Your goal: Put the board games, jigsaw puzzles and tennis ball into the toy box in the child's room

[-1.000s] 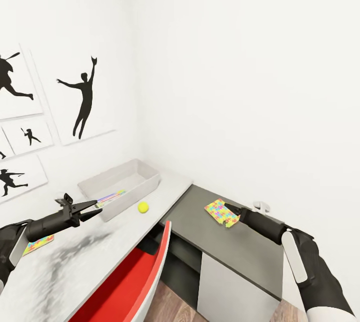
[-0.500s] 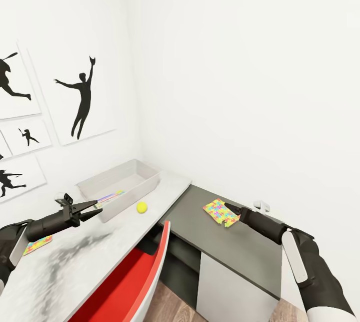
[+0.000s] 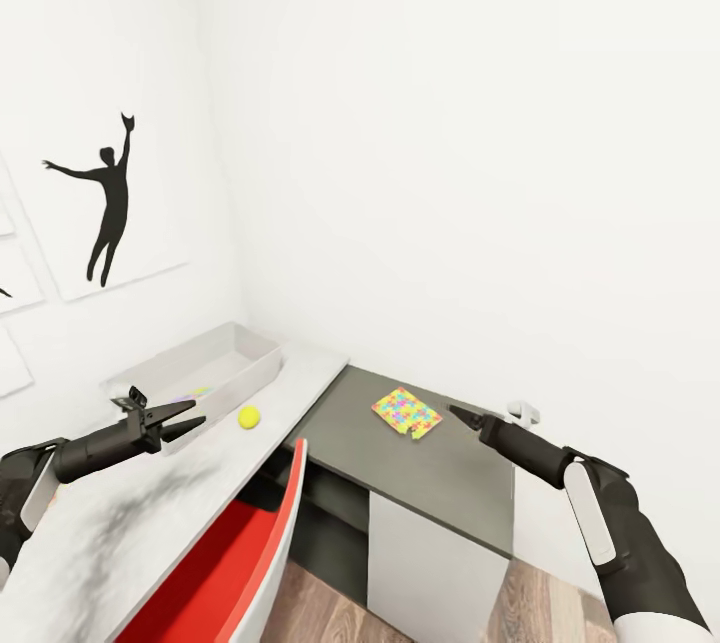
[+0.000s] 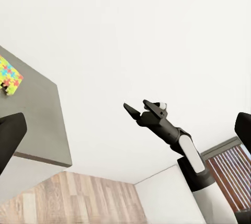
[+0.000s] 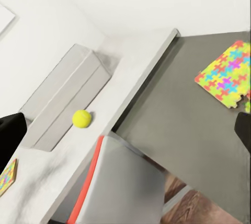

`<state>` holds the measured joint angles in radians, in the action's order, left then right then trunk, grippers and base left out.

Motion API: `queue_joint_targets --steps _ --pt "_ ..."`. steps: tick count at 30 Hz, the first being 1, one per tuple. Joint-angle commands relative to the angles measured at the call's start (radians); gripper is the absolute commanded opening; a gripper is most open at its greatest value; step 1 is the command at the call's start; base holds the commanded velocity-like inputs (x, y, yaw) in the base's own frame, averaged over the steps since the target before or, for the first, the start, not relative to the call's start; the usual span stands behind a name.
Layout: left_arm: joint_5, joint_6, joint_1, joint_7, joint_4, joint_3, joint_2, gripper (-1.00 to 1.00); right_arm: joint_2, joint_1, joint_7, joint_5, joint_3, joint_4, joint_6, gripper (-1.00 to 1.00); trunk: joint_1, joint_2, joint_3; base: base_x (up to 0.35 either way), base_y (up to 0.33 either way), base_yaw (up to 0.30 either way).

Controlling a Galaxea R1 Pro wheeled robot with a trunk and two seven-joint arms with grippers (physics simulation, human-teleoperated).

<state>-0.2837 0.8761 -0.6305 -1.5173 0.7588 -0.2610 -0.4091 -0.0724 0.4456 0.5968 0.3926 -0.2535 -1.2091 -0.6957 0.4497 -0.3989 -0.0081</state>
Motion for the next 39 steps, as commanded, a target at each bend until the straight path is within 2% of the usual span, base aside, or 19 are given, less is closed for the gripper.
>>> queue_joint_targets --steps 1,39 --pt "0.000 0.011 0.000 -0.004 0.000 0.000 0.000 1.00 0.000 0.001 0.002 0.004 -0.001 0.000 -0.007 1.00 0.000 -0.001 -0.001 -0.101 0.000 -0.278" --pt "0.000 0.010 0.000 -0.002 0.000 -0.001 -0.001 1.00 0.000 0.001 0.001 0.006 -0.003 0.007 -0.007 1.00 0.000 -0.001 0.011 -0.080 0.000 -0.278"
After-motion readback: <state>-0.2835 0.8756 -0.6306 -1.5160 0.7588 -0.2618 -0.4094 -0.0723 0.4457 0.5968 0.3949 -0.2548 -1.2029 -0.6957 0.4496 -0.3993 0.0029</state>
